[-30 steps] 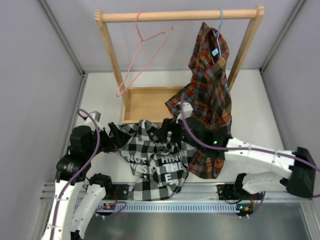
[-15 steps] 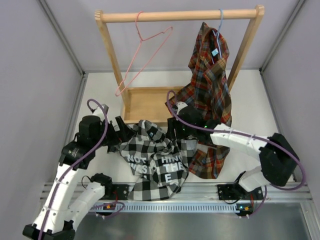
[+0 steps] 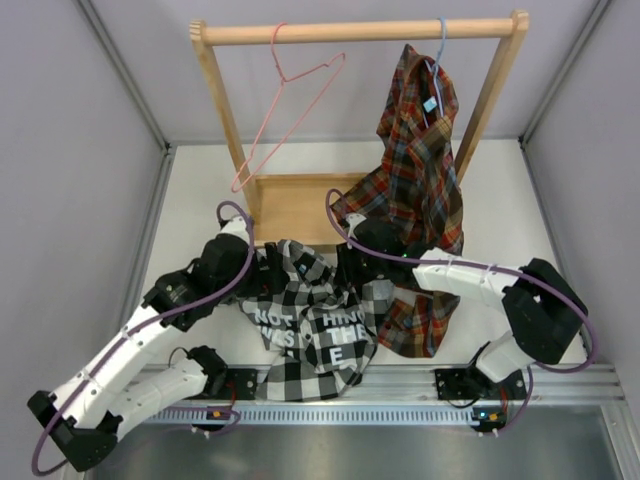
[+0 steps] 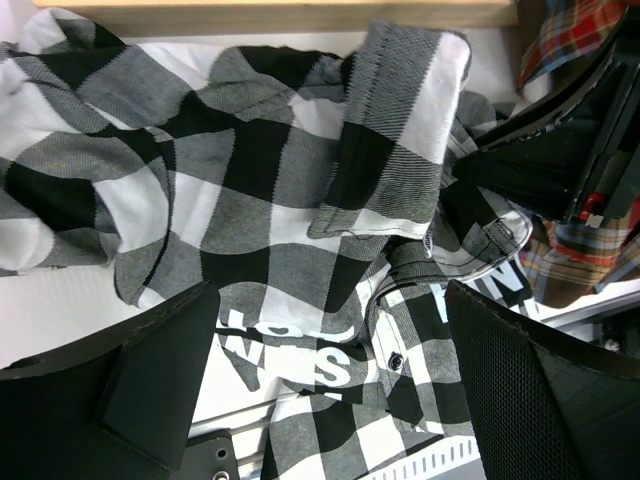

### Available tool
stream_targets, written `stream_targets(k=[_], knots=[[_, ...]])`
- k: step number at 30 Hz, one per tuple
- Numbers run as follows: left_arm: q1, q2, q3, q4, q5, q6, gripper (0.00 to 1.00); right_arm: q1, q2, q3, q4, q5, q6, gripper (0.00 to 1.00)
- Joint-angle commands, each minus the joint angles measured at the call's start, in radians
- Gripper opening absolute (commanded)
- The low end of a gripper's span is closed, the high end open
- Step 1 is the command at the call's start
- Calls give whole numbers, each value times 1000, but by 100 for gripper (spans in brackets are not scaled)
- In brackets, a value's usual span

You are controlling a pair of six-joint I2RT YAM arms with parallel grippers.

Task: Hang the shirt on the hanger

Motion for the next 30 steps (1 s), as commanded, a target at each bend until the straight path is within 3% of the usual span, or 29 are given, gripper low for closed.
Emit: stream_targets(k=[1, 3, 4, 15, 19, 20, 21, 23, 30], knots=[[-79, 35, 34, 50, -142, -62, 98, 0, 17, 13, 64, -26, -19, 24], [-135, 48, 45, 47, -184, -81, 98, 1, 15, 10, 64, -16, -19, 2], [-145, 53, 48, 46, -217, -88, 98, 4, 6, 5, 64, -9, -12, 0], [-238, 235, 152, 12, -384, -148, 88, 96, -318, -13, -36, 206, 15, 0], [-239, 275, 213, -14, -428, -148, 81, 130, -371, -10, -70, 247, 10, 0], [-239, 282, 229, -14, -431, -148, 72, 141, -371, -9, -73, 261, 8, 0], [-239, 283, 233, -16, -437, -150, 69, 144, -371, -10, -76, 267, 8, 0], [-239, 283, 224, -17, -443, -160, 62, 147, -373, -21, -74, 287, 11, 0], [-236, 285, 103, 13, -438, -237, 59, 147, -420, -64, -33, 315, 18, 0]])
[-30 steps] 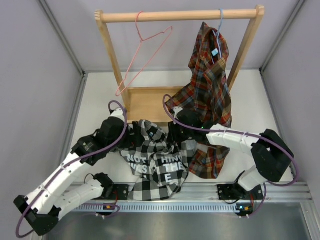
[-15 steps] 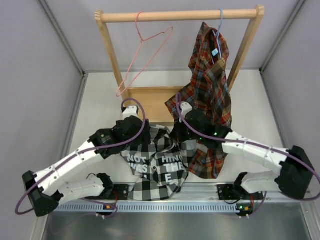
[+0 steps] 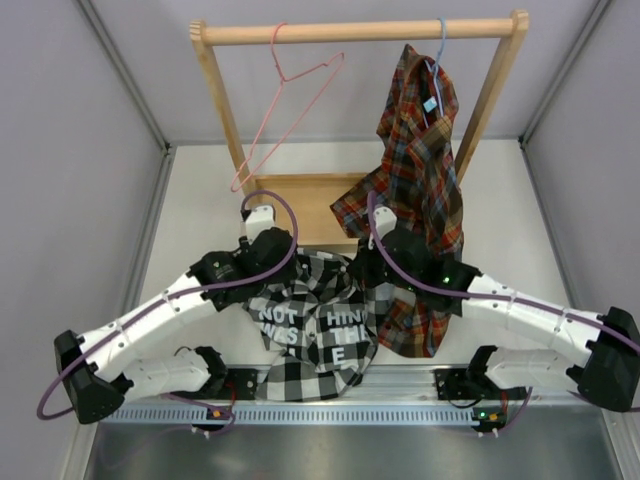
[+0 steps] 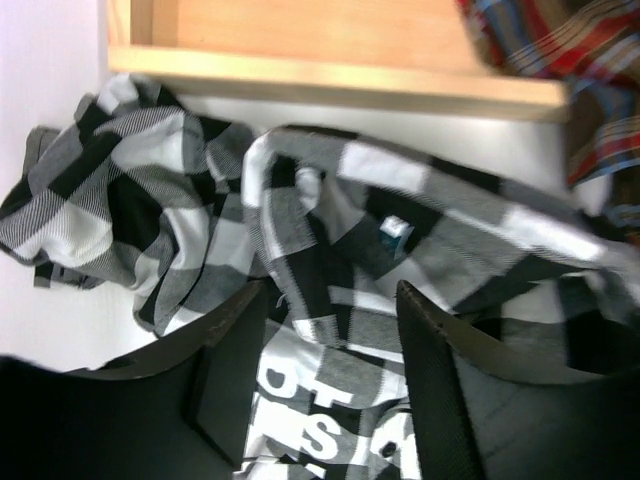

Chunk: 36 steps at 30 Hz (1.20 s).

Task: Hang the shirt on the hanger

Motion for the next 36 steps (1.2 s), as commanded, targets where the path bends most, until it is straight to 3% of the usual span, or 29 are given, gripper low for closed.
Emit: stream_targets(k=[1, 5, 11, 15, 20, 21, 23, 26, 27, 29, 30, 33, 36], knots=[[12, 15, -58, 26, -10, -49, 58, 15, -74, -32, 36, 39, 6, 0], [48, 45, -107, 115, 52, -47, 52, 13, -155, -124, 149, 44, 26, 0], [138, 55, -182, 236, 130, -30, 53, 13, -198, -148, 154, 27, 18, 0], [160, 66, -230, 384, 205, 14, 53, 13, -221, -168, 191, -5, 12, 0], [167, 135, -231, 456, 219, 17, 51, 13, -228, -176, 211, -23, 10, 0], [167, 140, -236, 462, 216, 16, 41, 13, -229, -177, 212, -29, 13, 0], [167, 141, -242, 473, 204, 11, 37, 13, -229, -179, 211, -33, 15, 0], [175, 130, -260, 503, 199, 17, 38, 15, -231, -180, 238, -42, 17, 0], [189, 130, -265, 514, 211, 20, 44, 13, -231, -177, 238, -45, 18, 0], [193, 127, -282, 529, 231, 22, 45, 13, -234, -177, 243, -54, 18, 0], [195, 124, -288, 537, 237, 22, 43, 15, -235, -179, 244, -56, 20, 0], [193, 111, -299, 553, 250, 30, 4, 15, -234, -179, 241, -51, 17, 0], [193, 45, -293, 516, 245, 53, 0, 13, -222, -177, 232, -34, 12, 0]])
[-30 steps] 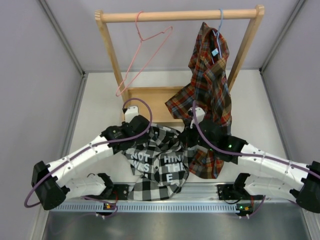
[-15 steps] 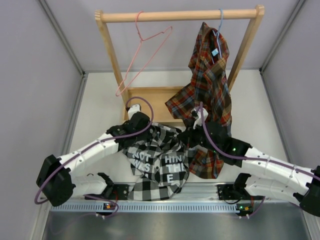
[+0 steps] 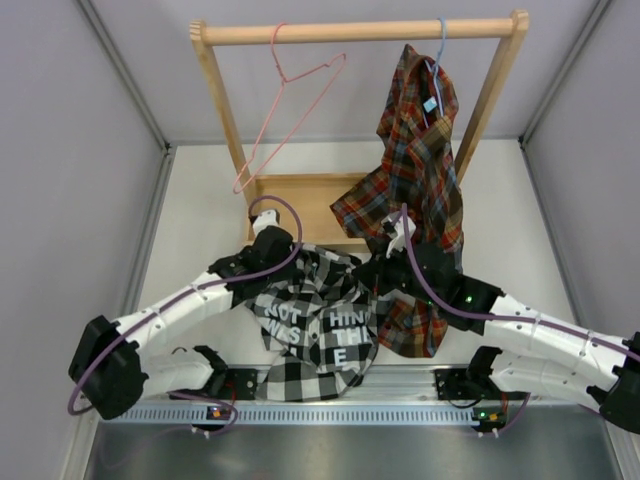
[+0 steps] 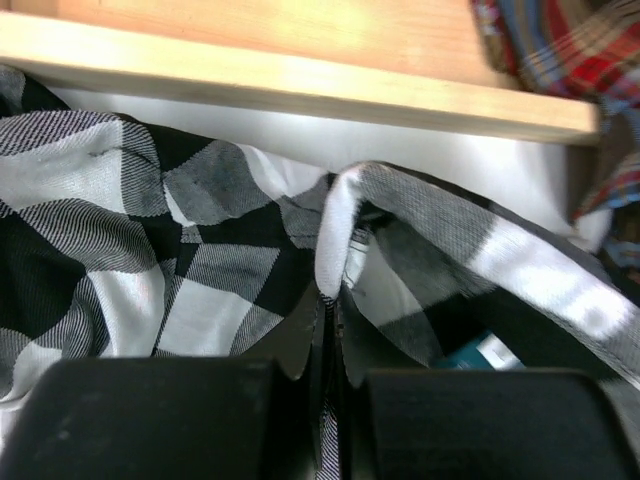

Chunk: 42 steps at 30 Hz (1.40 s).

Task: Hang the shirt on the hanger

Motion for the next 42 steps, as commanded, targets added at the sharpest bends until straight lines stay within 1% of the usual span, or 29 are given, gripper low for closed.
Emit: stream_targets(k=[1, 2, 4, 5, 7, 8, 11, 15, 16, 18, 19, 20, 21, 23, 24, 25, 26, 27, 28, 29, 30, 33, 35, 36, 37, 38, 39, 41, 42], knots=[[1, -134, 9, 11, -1, 27, 0, 12, -9, 5, 73, 7, -7, 0], [1, -163, 37, -56, 1, 49, 0, 13, -6, 4, 70, 9, -5, 0], [1, -248, 70, -124, 44, 86, 0, 13, 3, 10, 68, 4, -4, 1], [0, -275, 92, -197, 62, 119, 0, 13, 3, 14, 53, 4, -1, 2], [0, -320, 159, -269, 136, 153, 0, 13, 6, 40, 24, -15, -1, 6], [0, -351, 187, -346, 151, 181, 0, 13, 6, 51, 19, -22, -2, 7], [0, -372, 274, -472, 209, 224, 0, 13, 3, 103, -14, -55, -1, 11], [1, -382, 324, -556, 225, 235, 0, 13, -9, 160, -30, -207, 12, 31], [1, -386, 325, -566, 202, 228, 0, 13, -14, 185, -37, -224, 15, 38], [1, -406, 321, -570, 190, 224, 0, 13, -33, 217, -63, -235, 24, 46], [1, -411, 318, -572, 179, 212, 0, 13, -35, 266, -80, -232, 25, 54], [1, -414, 318, -573, 159, 207, 0, 15, -32, 298, -123, -229, 24, 59], [1, -420, 314, -572, 151, 201, 0, 13, -15, 330, -151, -217, 21, 61], [1, -438, 308, -570, 157, 179, 0, 15, 21, 451, -206, -187, 6, 71], [1, -446, 307, -569, 166, 172, 0, 21, 75, 496, -271, -130, 4, 76], [1, -461, 302, -569, 173, 156, 0, 27, 104, 584, -301, -96, 4, 84], [1, -469, 293, -570, 173, 152, 0, 33, 138, 634, -330, -60, 10, 90], [1, -481, 284, -570, 168, 146, 0, 53, 205, 678, -384, 49, 19, 99], [1, -512, 272, -570, 159, 123, 0, 67, 236, 762, -401, 102, 36, 99], [1, -527, 247, -572, 151, 115, 0, 82, 294, 803, -409, 147, 39, 99], [1, -547, 233, -570, 147, 101, 0, 117, 327, 885, -413, 238, 39, 99], [1, -628, 178, -572, 119, 54, 0, 165, 442, 1040, -435, 399, 44, 99], [1, -682, 157, -570, 104, 41, 0, 167, 500, 1112, -432, 434, 47, 99], [1, -697, 140, -570, 101, 41, 0, 167, 573, 1209, -433, 435, 36, 99], [1, -711, 132, -570, 101, 49, 0, 167, 612, 1263, -462, 442, 22, 99], [1, -724, 126, -570, 102, 55, 0, 167, 697, 1322, -474, 448, 12, 100], [1, -724, 118, -570, 105, 64, 0, 167, 744, 1446, -491, 471, -2, 100], [1, -718, 109, -570, 134, 78, 0, 164, 863, 1565, -534, 495, -45, 98], [1, -705, 112, -570, 150, 89, 0, 156, 897, 1652, -542, 507, -59, 95]])
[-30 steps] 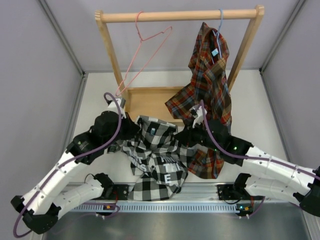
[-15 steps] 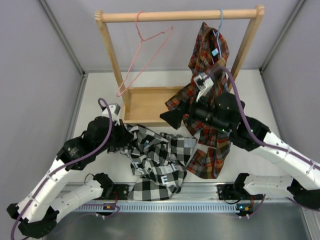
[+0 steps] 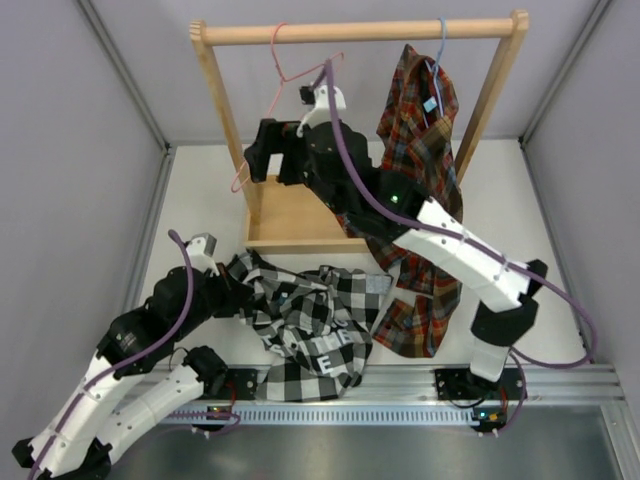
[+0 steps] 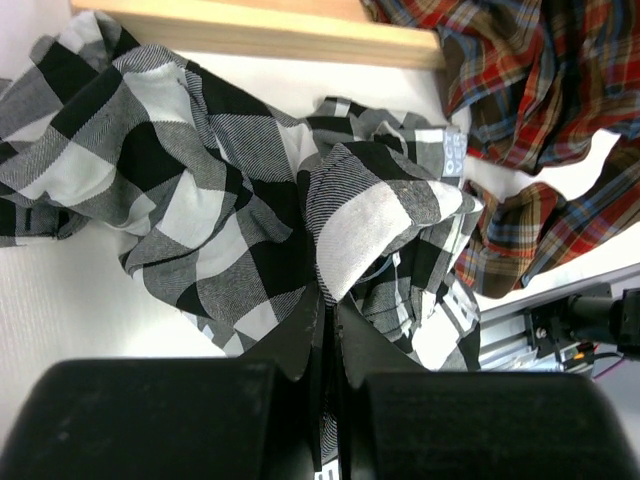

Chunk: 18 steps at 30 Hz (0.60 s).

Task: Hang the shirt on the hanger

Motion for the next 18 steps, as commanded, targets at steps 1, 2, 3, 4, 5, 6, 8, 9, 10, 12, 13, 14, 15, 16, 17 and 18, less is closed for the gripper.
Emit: stream_targets(k=[1, 2, 3, 4, 5, 6, 8, 9, 10, 12, 13, 14, 15, 16, 17, 18], knots=[[1, 19, -9, 16, 29, 17, 0, -5, 129, 224, -87, 113, -82, 93], [1, 22, -6, 16, 31, 20, 0, -11, 173, 251, -89, 123, -88, 92], [0, 22, -8, 16, 38, 21, 0, -31, 192, 287, -89, 127, -93, 91], [0, 16, -9, 14, 40, 23, 0, -43, 206, 296, -89, 127, -96, 88], [1, 10, -11, 16, 35, 20, 0, -54, 240, 305, -86, 127, -102, 87], [1, 4, -11, 16, 35, 18, 0, -75, 258, 322, -77, 124, -113, 85], [1, -4, -11, 16, 31, 17, 0, -89, 318, 351, -75, 130, -156, 82], [1, -2, -11, 16, 32, 17, 0, -92, 332, 370, -75, 159, -177, 77], [0, 1, -11, 16, 34, 18, 0, -94, 336, 368, -75, 181, -206, 75], [1, 4, -12, 16, 37, 18, 0, -94, 314, 318, -77, 204, -217, 70], [1, 4, -12, 16, 37, 17, 0, -94, 292, 289, -68, 210, -211, 68], [1, 7, -12, 19, 35, 17, 0, -94, 243, 250, -55, 210, -211, 68], [1, 7, -14, 19, 34, 15, 0, -95, 217, 174, -41, 210, -207, 66], [0, 8, -12, 19, 35, 15, 0, -99, 197, 145, -31, 209, -205, 64], [0, 8, -14, 17, 37, 15, 0, -103, 165, 120, -29, 203, -205, 61], [1, 7, -12, 17, 40, 21, 0, -112, 154, 82, -29, 193, -208, 55]])
